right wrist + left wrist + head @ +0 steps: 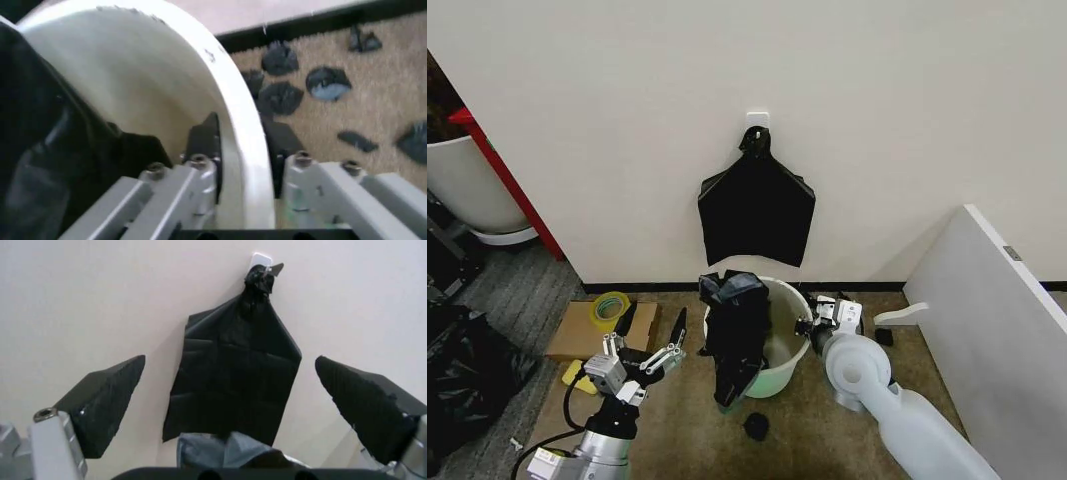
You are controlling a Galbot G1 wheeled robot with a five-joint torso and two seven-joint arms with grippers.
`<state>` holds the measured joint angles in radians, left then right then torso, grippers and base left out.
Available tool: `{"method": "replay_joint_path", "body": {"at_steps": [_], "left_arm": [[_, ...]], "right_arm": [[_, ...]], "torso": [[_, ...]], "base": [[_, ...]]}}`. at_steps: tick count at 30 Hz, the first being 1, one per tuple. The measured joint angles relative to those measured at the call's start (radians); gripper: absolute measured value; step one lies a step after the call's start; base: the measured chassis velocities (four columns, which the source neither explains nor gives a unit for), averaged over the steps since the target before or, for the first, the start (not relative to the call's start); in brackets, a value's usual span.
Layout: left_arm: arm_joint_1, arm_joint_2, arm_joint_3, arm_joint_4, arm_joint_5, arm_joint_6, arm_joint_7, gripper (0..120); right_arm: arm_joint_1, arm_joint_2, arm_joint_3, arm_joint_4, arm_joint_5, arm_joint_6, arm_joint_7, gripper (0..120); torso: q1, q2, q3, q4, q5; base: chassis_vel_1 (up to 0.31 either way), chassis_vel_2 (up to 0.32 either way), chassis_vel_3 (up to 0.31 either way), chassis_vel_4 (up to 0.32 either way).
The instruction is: Place the garbage bag over the trash bin.
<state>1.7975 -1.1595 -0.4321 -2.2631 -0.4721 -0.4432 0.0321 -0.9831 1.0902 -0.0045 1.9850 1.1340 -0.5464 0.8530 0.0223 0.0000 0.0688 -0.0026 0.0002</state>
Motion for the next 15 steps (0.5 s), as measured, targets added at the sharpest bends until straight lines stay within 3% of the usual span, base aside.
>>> {"method": "replay_joint_path", "body": {"at_steps": [9, 15], "left_arm": [[0.002, 0.001, 0.009, -0.001, 0.003, 0.003, -0.004, 100], [0.008, -0.006, 0.028, 0.019, 0.002, 0.001, -0.006, 100]], "right_arm": [[-0.012, -0.042, 0.029, 0.036, -0.127, 0.009, -0.135, 49], [-0.097, -0.138, 0.144, 0.168, -0.173, 0.032, -0.215, 71]], "torso": [[0.0, 0.0, 0.0, 0.0002, 0.0001], [0.0, 0.0, 0.0, 0.0, 0.0002]], "base": [[0.0, 0.0, 0.0, 0.0], [0.0, 0.0, 0.0, 0.0]]}}
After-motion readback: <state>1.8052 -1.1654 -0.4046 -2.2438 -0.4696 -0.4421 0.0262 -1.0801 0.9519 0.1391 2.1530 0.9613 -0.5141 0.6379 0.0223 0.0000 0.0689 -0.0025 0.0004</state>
